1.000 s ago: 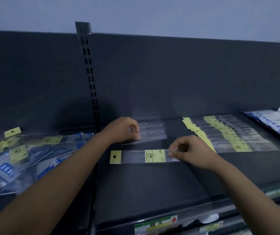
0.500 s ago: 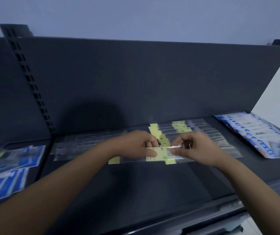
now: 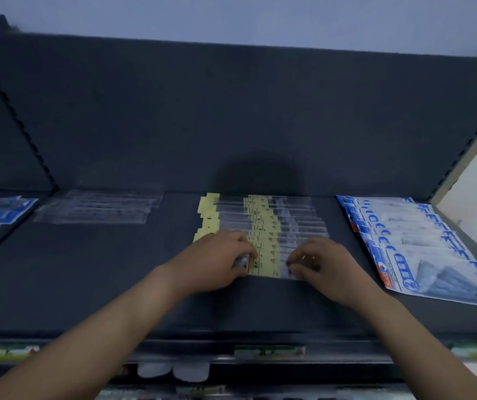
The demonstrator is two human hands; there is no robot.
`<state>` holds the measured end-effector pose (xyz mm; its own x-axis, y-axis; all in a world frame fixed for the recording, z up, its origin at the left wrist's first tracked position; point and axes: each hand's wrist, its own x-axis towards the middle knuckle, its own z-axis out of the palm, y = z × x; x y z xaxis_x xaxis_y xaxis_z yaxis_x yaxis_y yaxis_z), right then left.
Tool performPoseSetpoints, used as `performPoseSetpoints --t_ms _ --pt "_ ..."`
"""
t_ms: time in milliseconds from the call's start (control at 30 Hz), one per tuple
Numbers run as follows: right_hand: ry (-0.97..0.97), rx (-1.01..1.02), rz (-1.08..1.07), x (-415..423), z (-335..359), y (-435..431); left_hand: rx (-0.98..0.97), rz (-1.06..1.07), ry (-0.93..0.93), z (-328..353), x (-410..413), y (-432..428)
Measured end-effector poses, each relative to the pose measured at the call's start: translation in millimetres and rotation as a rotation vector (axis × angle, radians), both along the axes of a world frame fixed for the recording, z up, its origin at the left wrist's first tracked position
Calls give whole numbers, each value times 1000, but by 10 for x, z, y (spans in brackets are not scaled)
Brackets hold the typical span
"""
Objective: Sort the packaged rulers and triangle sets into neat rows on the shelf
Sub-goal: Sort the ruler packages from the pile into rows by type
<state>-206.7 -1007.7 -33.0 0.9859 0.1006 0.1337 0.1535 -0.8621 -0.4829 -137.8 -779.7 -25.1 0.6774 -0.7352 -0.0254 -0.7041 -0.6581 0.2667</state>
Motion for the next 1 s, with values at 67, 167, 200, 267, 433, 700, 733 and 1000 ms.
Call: performPoseSetpoints --t_ms 67,167,200,267,433,700,733,1000 --pt "-50 -46 34 37 -40 -9 -9 47 -16 -7 -42 11" --pt "-95 -125 59 71 -91 -6 15 101 -88 -15 -56 18" --pt "-105 -153 69 79 -99 -3 11 119 -106 -19 -59 22" --pt "-134 -203 96 108 -87 19 -24 144 -138 -27 -82 41" --pt "-168 -281 171 216 62 366 -22 230 -258 93 -204 335" --pt "-232 -251 388 326 440 1969 244 526 -399 500 -415 1858" --pt "-256 -237 406 325 481 2226 266 569 -404 521 -436 2121" --pt "-322 -107 445 407 548 4383 393 745 -325 490 -630 4249"
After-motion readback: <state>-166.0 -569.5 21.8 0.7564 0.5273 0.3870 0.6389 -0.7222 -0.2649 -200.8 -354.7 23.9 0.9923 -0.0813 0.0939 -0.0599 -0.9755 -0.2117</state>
